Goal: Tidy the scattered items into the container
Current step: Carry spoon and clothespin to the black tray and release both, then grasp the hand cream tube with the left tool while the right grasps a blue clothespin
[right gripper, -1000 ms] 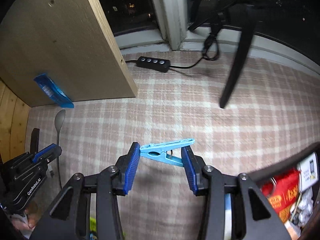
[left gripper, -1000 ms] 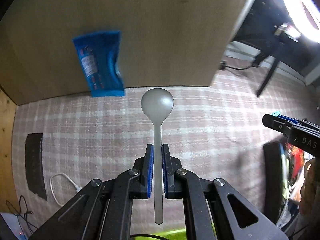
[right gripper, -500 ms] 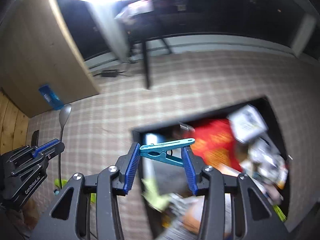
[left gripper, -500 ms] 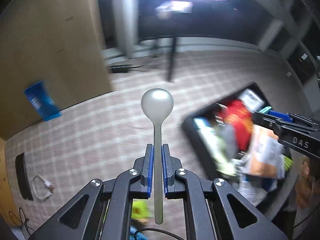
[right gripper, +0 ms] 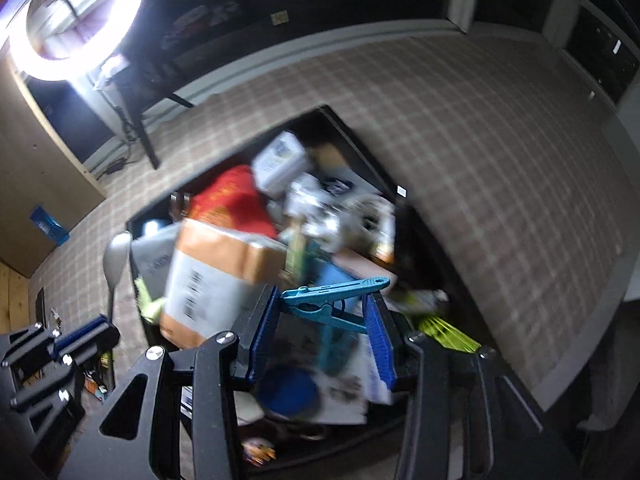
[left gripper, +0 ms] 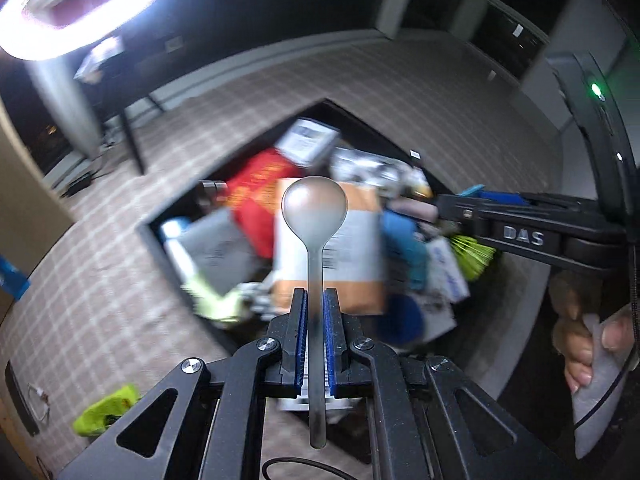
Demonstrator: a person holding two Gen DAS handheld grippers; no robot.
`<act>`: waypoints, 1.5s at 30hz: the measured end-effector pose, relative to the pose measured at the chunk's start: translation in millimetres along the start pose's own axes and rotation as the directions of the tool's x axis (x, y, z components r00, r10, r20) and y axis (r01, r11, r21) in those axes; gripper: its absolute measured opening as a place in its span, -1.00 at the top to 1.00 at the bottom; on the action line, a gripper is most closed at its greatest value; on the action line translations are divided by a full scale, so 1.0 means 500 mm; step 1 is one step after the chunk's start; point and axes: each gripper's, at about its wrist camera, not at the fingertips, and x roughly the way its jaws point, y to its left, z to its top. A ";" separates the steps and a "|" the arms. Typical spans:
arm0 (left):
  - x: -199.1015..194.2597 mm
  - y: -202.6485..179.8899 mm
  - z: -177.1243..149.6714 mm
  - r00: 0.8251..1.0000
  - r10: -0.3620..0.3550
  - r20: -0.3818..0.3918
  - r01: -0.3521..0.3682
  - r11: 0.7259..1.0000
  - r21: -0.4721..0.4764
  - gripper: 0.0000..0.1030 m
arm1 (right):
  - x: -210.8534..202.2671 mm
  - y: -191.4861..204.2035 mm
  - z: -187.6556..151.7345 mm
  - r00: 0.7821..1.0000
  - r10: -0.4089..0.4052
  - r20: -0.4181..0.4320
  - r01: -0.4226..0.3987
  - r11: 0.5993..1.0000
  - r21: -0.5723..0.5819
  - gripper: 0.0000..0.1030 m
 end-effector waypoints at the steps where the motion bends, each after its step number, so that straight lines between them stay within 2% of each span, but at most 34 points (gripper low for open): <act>1: 0.002 -0.012 -0.002 1.000 -0.005 -0.003 0.005 1.000 0.011 0.86 | -0.002 -0.012 -0.006 1.000 -0.002 -0.001 0.002 1.000 0.007 0.19; 4: 0.011 -0.066 -0.002 1.000 -0.018 -0.013 0.019 0.998 0.054 0.86 | -0.006 -0.040 -0.021 1.000 -0.006 -0.003 0.006 1.000 0.028 0.19; 11: 0.030 -0.123 0.002 0.999 -0.030 -0.035 0.033 0.995 0.097 0.85 | -0.008 -0.079 -0.034 1.000 -0.002 -0.008 0.003 0.999 0.044 0.19; 13: 0.036 -0.122 0.008 0.998 -0.032 -0.048 0.036 0.996 0.080 0.60 | -0.006 -0.083 -0.033 1.000 0.012 -0.010 -0.011 0.999 0.033 0.18; 14: 0.039 -0.119 0.011 0.997 -0.042 -0.060 0.046 0.997 0.067 0.36 | -0.006 -0.085 -0.032 1.000 0.022 -0.011 -0.021 0.999 0.033 0.16; 18: 0.032 -0.111 0.012 0.999 -0.022 -0.037 0.024 0.997 0.068 0.38 | -0.012 -0.093 -0.031 0.999 0.040 -0.007 -0.040 0.998 0.047 0.00; 25: 0.013 -0.068 -0.001 1.000 -0.009 -0.024 0.010 1.000 0.027 0.39 | -0.018 -0.091 -0.025 0.999 0.039 0.009 -0.039 0.998 0.042 0.00; 31: -0.017 0.011 -0.041 0.999 0.034 -0.003 -0.034 0.999 -0.034 0.39 | -0.027 -0.038 -0.031 0.997 0.067 0.030 -0.067 0.998 -0.008 0.00; 37: -0.065 0.147 -0.113 0.994 0.109 0.017 -0.106 0.987 -0.118 0.39 | -0.043 0.068 -0.055 0.992 0.120 0.046 -0.114 0.986 -0.121 0.00; 41: -0.099 0.266 -0.181 0.986 0.164 0.010 -0.159 0.966 -0.205 0.40 | -0.051 0.155 -0.086 0.983 0.181 0.033 -0.172 0.966 -0.195 0.00; 45: -0.131 0.396 -0.265 0.974 0.228 -0.013 -0.221 0.923 -0.314 0.39 | -0.039 0.259 -0.128 0.975 0.223 -0.008 -0.215 0.934 -0.285 0.00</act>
